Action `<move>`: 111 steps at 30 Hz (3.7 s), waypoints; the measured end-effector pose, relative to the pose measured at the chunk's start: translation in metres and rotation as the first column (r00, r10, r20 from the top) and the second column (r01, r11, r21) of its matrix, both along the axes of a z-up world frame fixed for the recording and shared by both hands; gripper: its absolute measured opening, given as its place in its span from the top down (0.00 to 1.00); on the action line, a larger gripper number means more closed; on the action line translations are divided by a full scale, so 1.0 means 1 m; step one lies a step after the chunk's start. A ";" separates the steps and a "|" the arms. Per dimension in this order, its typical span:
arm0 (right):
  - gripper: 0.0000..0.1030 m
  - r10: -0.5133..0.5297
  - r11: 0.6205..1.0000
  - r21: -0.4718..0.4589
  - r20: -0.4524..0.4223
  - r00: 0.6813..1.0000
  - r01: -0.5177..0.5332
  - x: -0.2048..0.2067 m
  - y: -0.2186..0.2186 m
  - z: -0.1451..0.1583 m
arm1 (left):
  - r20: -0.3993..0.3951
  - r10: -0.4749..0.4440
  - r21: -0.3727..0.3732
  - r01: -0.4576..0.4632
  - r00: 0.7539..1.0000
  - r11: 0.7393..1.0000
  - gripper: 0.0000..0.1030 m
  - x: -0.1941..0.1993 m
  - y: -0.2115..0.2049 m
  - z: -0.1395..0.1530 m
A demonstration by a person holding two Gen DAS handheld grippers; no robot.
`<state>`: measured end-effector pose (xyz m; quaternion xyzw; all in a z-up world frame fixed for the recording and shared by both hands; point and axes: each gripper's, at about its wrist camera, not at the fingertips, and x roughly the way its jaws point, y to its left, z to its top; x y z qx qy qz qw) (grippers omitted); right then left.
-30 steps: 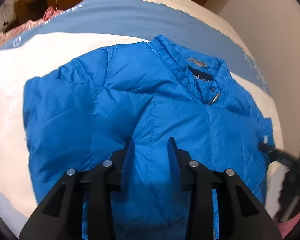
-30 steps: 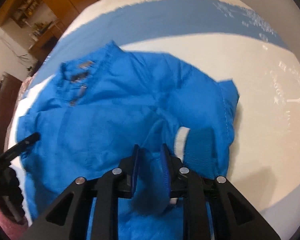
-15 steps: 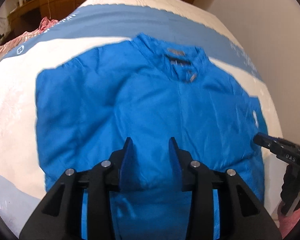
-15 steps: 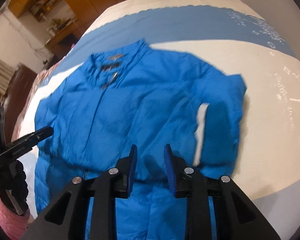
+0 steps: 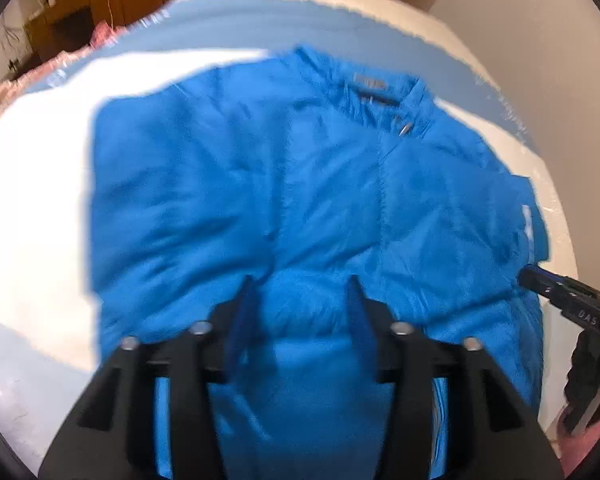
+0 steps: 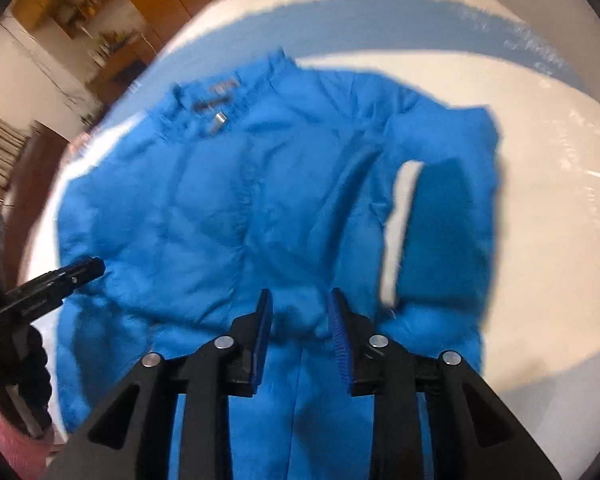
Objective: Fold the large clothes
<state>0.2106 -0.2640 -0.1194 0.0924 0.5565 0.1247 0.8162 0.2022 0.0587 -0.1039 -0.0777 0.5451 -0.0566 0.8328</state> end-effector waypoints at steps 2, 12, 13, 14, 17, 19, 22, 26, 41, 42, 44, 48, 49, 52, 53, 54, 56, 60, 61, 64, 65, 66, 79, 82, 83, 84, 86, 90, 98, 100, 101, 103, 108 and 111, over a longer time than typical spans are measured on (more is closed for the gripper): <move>0.59 0.020 1.000 -0.010 0.038 0.999 -0.020 -0.020 -0.005 0.014 | 0.035 0.003 0.032 -0.004 0.999 0.999 0.33 -0.027 0.014 0.019; 0.49 -0.034 0.998 0.046 -0.005 0.999 0.035 -0.160 -0.070 0.012 | -0.105 0.160 0.012 -0.159 0.982 0.987 0.29 -0.185 0.103 0.008; 0.48 -0.038 0.998 0.058 -0.020 0.999 0.039 -0.171 -0.076 0.010 | -0.120 0.169 -0.006 -0.170 0.978 0.985 0.29 -0.196 0.105 0.003; 0.48 -0.042 0.996 0.074 -0.037 0.998 0.044 -0.181 -0.081 0.006 | -0.132 0.175 -0.017 -0.178 0.976 0.984 0.29 -0.204 0.107 -0.001; 0.48 -0.042 0.990 0.131 -0.100 0.994 0.055 -0.209 -0.090 -0.009 | -0.165 0.184 -0.075 -0.198 0.969 0.977 0.29 -0.228 0.108 -0.011; 0.48 -0.041 0.986 0.155 -0.131 0.991 0.061 -0.223 -0.092 -0.017 | -0.187 0.188 -0.117 -0.212 0.964 0.970 0.29 -0.237 0.103 -0.018; 0.48 -0.035 0.980 0.189 -0.172 0.985 0.068 -0.239 -0.090 -0.029 | -0.202 0.186 -0.140 -0.216 0.962 0.966 0.29 -0.249 0.097 -0.028; 0.48 -0.016 0.974 0.218 -0.196 0.980 0.059 -0.253 -0.085 -0.038 | -0.232 0.176 -0.185 -0.221 0.957 0.958 0.29 -0.255 0.090 -0.042; 0.89 0.043 0.942 0.337 -0.158 0.986 0.013 -0.256 -0.077 -0.035 | -0.196 0.169 -0.247 -0.215 0.966 0.945 0.88 -0.263 0.078 -0.031; 0.89 0.047 0.939 0.344 -0.149 0.988 0.007 -0.258 -0.078 -0.030 | -0.182 0.165 -0.246 -0.207 0.969 0.947 0.88 -0.264 0.076 -0.027; 0.89 0.053 0.938 0.347 -0.138 0.989 -0.002 -0.261 -0.080 -0.026 | -0.176 0.161 -0.247 -0.202 0.971 0.948 0.89 -0.266 0.076 -0.022; 0.89 0.076 0.937 0.348 -0.148 0.986 -0.020 -0.272 -0.083 -0.026 | -0.205 0.150 -0.236 -0.197 0.967 0.952 0.89 -0.269 0.079 -0.024; 0.89 0.075 0.938 0.346 -0.158 0.985 -0.016 -0.273 -0.085 -0.028 | -0.218 0.146 -0.230 -0.196 0.965 0.953 0.88 -0.269 0.079 -0.029; 0.89 0.063 0.937 0.349 -0.195 0.979 0.009 -0.271 -0.092 -0.039 | -0.251 0.156 -0.222 -0.214 0.955 0.951 0.88 -0.265 0.080 -0.046; 0.89 0.059 0.935 0.353 -0.204 0.977 0.017 -0.269 -0.092 -0.043 | -0.255 0.158 -0.222 -0.217 0.954 0.951 0.88 -0.264 0.081 -0.049; 0.89 0.059 0.935 0.355 -0.210 0.976 0.020 -0.266 -0.092 -0.046 | -0.260 0.160 -0.227 -0.221 0.952 0.949 0.88 -0.262 0.082 -0.051; 0.89 0.064 0.938 0.348 -0.215 0.974 0.015 -0.262 -0.090 -0.047 | -0.262 0.156 -0.229 -0.218 0.952 0.948 0.88 -0.259 0.083 -0.052; 0.90 0.072 0.935 0.355 -0.202 0.977 0.005 -0.259 -0.091 -0.038 | -0.232 0.133 -0.260 -0.193 0.964 0.946 0.89 -0.260 0.081 -0.036; 0.90 0.072 0.933 0.361 -0.190 0.979 0.001 -0.258 -0.091 -0.032 | -0.220 0.131 -0.279 -0.192 0.967 0.941 0.90 -0.262 0.082 -0.031; 0.91 0.077 0.919 0.394 -0.142 0.987 -0.015 -0.256 -0.088 -0.012 | -0.154 0.128 -0.365 -0.176 0.980 0.914 0.90 -0.258 0.086 -0.002; 0.91 0.079 0.914 0.404 -0.119 0.990 -0.024 -0.253 -0.088 -0.002 | -0.132 0.128 -0.385 -0.170 0.983 0.907 0.90 -0.256 0.086 0.007; 0.91 0.078 0.912 0.410 -0.098 0.992 -0.031 -0.248 -0.088 0.007 | -0.113 0.129 -0.397 -0.164 0.985 0.903 0.90 -0.253 0.084 0.015; 0.91 0.059 0.853 0.519 0.003 0.998 -0.052 -0.128 -0.108 0.081 | 0.115 0.091 -0.420 -0.035 0.989 0.907 0.90 -0.113 0.078 0.088; 0.91 0.041 0.835 0.549 0.010 0.999 -0.040 -0.093 -0.115 0.086 | 0.137 0.081 -0.419 -0.016 0.987 0.908 0.90 -0.079 0.080 0.096; 0.91 0.031 0.830 0.556 0.008 1.000 -0.030 -0.080 -0.116 0.086 | 0.139 0.079 -0.425 -0.013 0.987 0.905 0.90 -0.065 0.081 0.097; 0.91 0.024 0.825 0.565 0.001 1.000 -0.020 -0.066 -0.117 0.085 | 0.137 0.080 -0.428 -0.014 0.987 0.903 0.90 -0.051 0.083 0.096; 0.91 0.011 0.818 0.574 -0.005 1.000 -0.006 -0.045 -0.119 0.083 | 0.138 0.075 -0.429 -0.009 0.988 0.903 0.90 -0.026 0.083 0.096; 0.91 -0.009 0.819 0.574 -0.012 1.000 0.014 0.005 -0.120 0.078 | 0.148 0.070 -0.402 -0.005 0.987 0.916 0.89 0.027 0.079 0.092; 0.91 -0.042 0.825 0.561 -0.049 0.998 0.062 0.086 -0.117 0.056 | 0.092 0.113 -0.398 -0.068 0.989 0.915 0.89 0.114 0.086 0.054; 0.91 -0.054 0.828 0.555 -0.068 0.996 0.082 0.104 -0.118 0.045 | 0.069 0.127 -0.389 -0.091 0.990 0.917 0.89 0.128 0.089 0.041; 0.91 -0.061 0.828 0.553 -0.082 0.995 0.096 0.113 -0.118 0.038 | 0.054 0.135 -0.385 -0.104 0.989 0.917 0.89 0.137 0.091 0.033; 0.91 -0.073 0.831 0.543 -0.106 0.992 0.119 0.129 -0.117 0.026 | 0.022 0.147 -0.388 -0.127 0.989 0.913 0.89 0.153 0.094 0.018; 0.91 -0.091 0.831 0.529 -0.172 0.981 0.170 0.156 -0.115 -0.007 | -0.033 0.145 -0.370 -0.146 0.989 0.917 0.87 0.175 0.094 -0.006; 0.85 -0.103 0.817 0.539 -0.216 0.971 0.207 0.162 -0.119 -0.020 | -0.084 0.152 -0.403 -0.173 0.985 0.898 0.86 0.182 0.100 -0.016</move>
